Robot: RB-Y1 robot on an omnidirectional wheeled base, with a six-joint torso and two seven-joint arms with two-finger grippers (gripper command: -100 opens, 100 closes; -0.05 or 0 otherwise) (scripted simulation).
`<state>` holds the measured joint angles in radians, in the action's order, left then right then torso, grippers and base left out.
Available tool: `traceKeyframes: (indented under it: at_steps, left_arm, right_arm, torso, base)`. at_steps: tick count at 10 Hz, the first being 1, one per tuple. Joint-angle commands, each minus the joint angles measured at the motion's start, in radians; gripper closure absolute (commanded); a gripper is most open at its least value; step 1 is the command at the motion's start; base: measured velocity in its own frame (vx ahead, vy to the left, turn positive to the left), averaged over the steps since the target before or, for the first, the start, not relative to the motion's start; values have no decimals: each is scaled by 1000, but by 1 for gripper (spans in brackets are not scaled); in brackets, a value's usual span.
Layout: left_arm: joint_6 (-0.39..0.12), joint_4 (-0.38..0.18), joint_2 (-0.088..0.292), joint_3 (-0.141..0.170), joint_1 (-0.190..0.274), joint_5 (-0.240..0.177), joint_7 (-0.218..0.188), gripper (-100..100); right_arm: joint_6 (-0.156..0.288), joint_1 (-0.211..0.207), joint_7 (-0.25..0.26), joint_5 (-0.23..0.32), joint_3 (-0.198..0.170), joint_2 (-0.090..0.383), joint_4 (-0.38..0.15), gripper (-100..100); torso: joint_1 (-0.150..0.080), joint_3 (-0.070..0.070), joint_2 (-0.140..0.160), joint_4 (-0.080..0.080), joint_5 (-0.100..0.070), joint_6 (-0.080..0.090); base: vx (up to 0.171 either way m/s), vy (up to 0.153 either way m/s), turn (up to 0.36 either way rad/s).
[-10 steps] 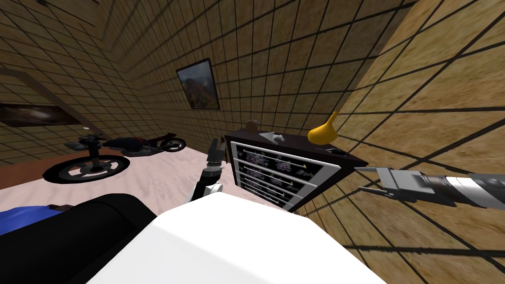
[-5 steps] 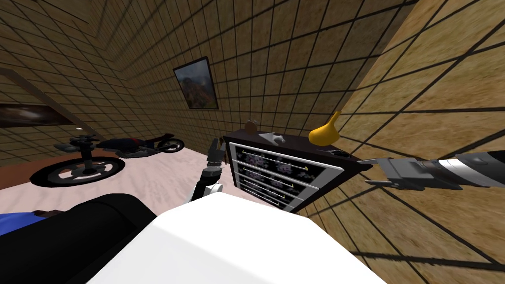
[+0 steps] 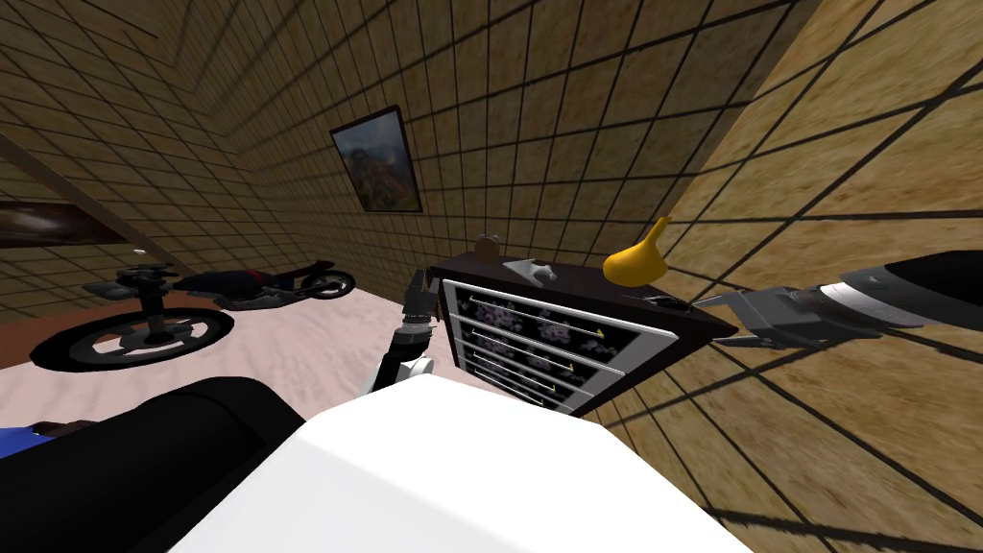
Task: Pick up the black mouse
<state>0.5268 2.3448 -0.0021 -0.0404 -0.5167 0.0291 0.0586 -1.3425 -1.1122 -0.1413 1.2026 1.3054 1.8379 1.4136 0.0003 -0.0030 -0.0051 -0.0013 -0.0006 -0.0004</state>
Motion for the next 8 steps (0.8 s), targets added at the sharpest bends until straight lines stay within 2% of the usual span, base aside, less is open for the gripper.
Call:
traceKeyframes:
  at_steps: [1,2,3,4,5,7,8]
  left_arm:
    - [0,0,0,0,0,0,0,0]
    - [0,0,0,0,0,0,0,0]
    - [0,0,0,0,0,0,0,0]
    - [0,0,0,0,0,0,0,0]
    - [0,0,0,0,0,0,0,0]
    - [0,0,0,0,0,0,0,0]
    - [0,0,0,0,0,0,0,0]
  right_arm:
    - [-22,-11,-11,20,30,34,-10,-100]
    - [-49,-36,-20,50,69,68,-44,-100]
    - [-49,-36,-20,50,69,84,-44,-100]
    - [-75,-60,-30,77,106,122,-75,-100]
    - [-75,-60,-30,77,106,131,-75,-100]
    - [-121,-103,-46,124,168,198,-131,-100]
    - [-121,-103,-46,124,168,212,-131,-100]
  torso:
    - [0,0,0,0,0,0]
    - [0,0,1,0,0,0]
    - [0,0,1,0,0,0]
    - [0,1,1,0,0,0]
    - [0,1,1,0,0,0]
    - [0,1,1,0,0,0]
    - [-1,0,0,0,0,0]
  base:
    - [49,-4,-9]
    - [56,-7,-18]
    - [45,-5,-9]
    - [51,-1,-20]
    - [42,-4,-10]
    - [65,-12,-22]
    - [55,-11,-7]
